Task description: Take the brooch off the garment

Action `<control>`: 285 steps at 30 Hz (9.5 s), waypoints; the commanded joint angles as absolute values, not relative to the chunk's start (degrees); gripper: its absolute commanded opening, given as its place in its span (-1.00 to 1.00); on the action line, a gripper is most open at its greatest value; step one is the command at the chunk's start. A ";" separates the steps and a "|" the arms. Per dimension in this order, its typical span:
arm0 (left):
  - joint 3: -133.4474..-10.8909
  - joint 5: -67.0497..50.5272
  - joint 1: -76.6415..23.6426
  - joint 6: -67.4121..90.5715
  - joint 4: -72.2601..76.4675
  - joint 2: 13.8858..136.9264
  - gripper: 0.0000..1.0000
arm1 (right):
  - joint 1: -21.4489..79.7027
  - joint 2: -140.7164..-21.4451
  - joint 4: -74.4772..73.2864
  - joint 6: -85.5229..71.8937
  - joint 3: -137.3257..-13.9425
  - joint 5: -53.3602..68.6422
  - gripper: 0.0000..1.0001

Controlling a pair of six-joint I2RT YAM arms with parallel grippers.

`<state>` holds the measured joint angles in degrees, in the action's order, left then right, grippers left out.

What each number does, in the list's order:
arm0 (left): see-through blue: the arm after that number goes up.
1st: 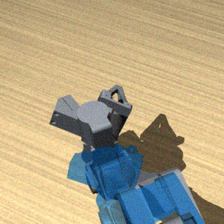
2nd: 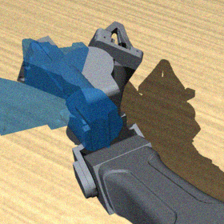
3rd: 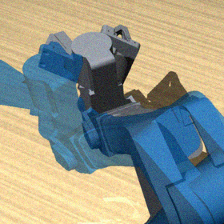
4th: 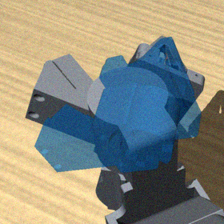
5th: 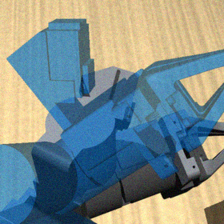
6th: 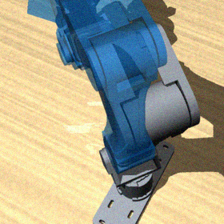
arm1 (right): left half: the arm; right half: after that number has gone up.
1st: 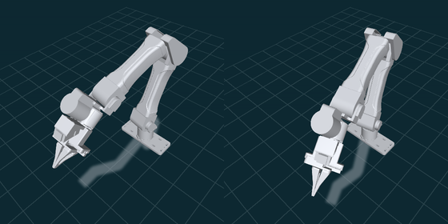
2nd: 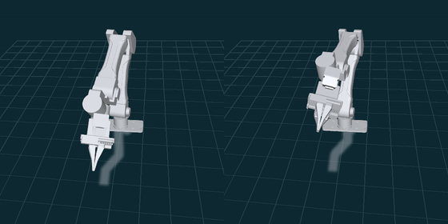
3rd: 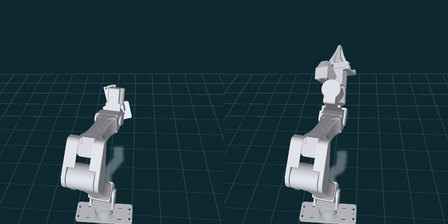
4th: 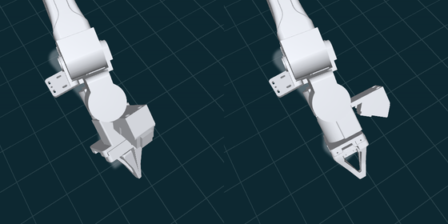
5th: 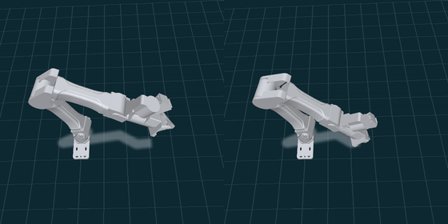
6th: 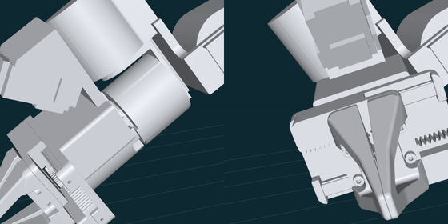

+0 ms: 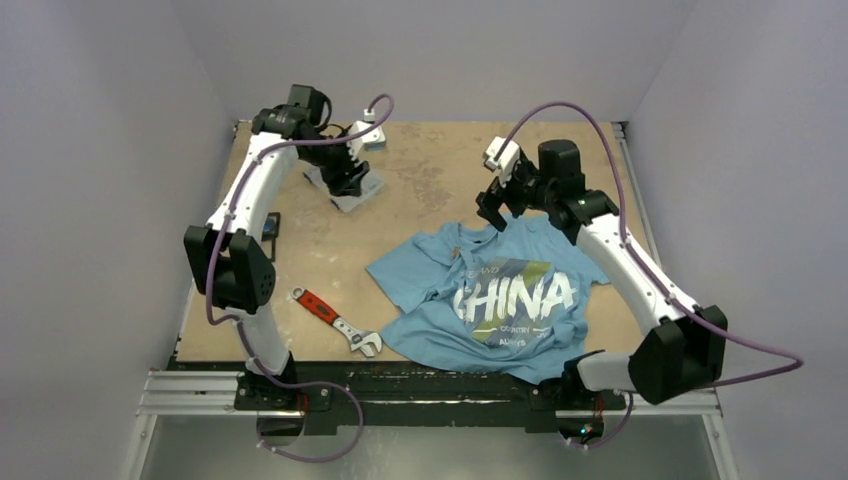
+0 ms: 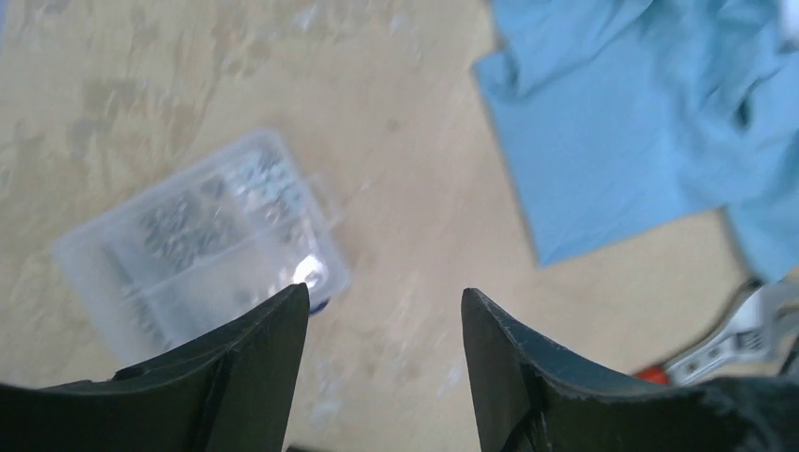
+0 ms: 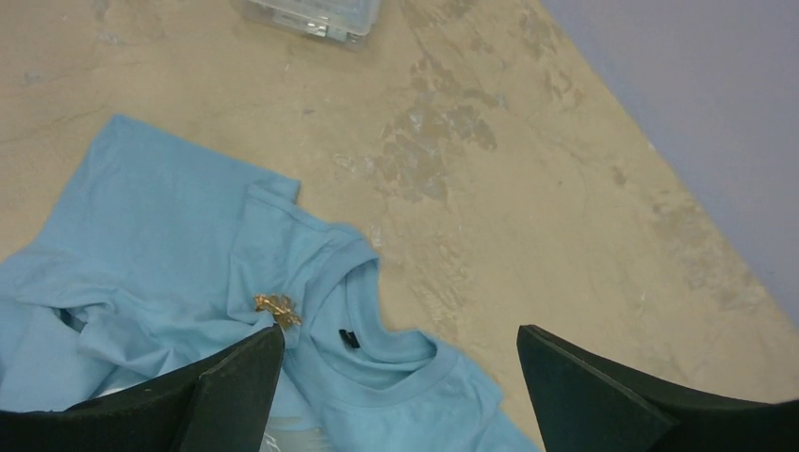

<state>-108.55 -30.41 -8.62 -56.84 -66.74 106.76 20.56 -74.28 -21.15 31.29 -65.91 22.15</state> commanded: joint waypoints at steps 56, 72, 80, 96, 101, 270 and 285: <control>-89.14 -42.09 -32.77 16.30 -15.61 123.91 -0.46 | 13.05 -99.45 -36.98 13.24 -63.15 35.42 -0.22; -88.92 -43.97 -33.65 15.82 -15.25 123.31 -1.00 | 13.09 -99.69 -38.27 14.48 -65.41 35.71 -0.19; -89.22 -43.34 -31.44 13.24 -17.90 115.41 -1.00 | 13.00 -94.16 -33.77 14.58 -64.37 35.74 -0.15; -88.27 -56.84 -30.06 6.06 -29.00 105.56 -1.00 | 13.03 -79.04 -21.03 13.29 -61.15 47.48 0.20; -87.75 -61.25 -30.10 4.51 -28.21 103.52 -1.00 | 13.37 -76.94 -20.73 15.08 -61.00 52.91 0.11; -71.19 -58.80 -36.48 6.19 7.44 96.59 -0.61 | 14.93 -84.04 -56.87 29.97 -78.91 56.30 -1.00; -66.05 -42.26 -40.62 -7.16 7.08 91.93 0.20 | 13.48 -90.68 -59.43 21.82 -82.52 55.56 -1.00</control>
